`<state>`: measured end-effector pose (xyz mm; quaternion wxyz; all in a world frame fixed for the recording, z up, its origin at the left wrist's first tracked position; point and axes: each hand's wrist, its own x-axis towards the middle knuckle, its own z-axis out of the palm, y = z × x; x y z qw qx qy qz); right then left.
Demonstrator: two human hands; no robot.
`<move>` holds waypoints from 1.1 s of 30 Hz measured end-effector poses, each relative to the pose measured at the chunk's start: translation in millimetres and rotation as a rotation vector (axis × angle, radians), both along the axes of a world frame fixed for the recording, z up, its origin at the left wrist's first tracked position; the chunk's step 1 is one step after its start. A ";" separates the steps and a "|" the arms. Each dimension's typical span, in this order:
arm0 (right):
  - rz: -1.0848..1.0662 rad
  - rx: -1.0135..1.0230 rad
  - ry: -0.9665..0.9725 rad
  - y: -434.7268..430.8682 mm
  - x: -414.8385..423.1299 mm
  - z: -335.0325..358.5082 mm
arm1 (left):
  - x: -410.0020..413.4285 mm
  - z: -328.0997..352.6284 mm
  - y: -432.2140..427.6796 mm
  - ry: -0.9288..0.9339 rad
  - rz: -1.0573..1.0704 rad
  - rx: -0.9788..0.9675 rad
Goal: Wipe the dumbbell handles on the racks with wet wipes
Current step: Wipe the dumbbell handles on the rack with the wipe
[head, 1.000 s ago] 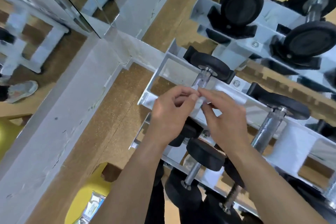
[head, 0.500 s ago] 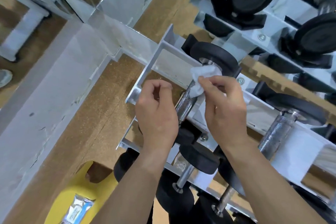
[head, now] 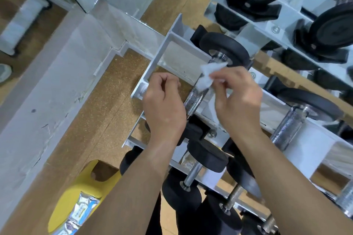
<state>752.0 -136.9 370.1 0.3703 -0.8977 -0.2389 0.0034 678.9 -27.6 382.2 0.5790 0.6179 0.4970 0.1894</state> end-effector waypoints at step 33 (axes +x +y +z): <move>0.498 -0.394 -0.227 0.1 15.1 20.4 | -5.6 -5.6 -1.0 -0.134 0.086 -0.006</move>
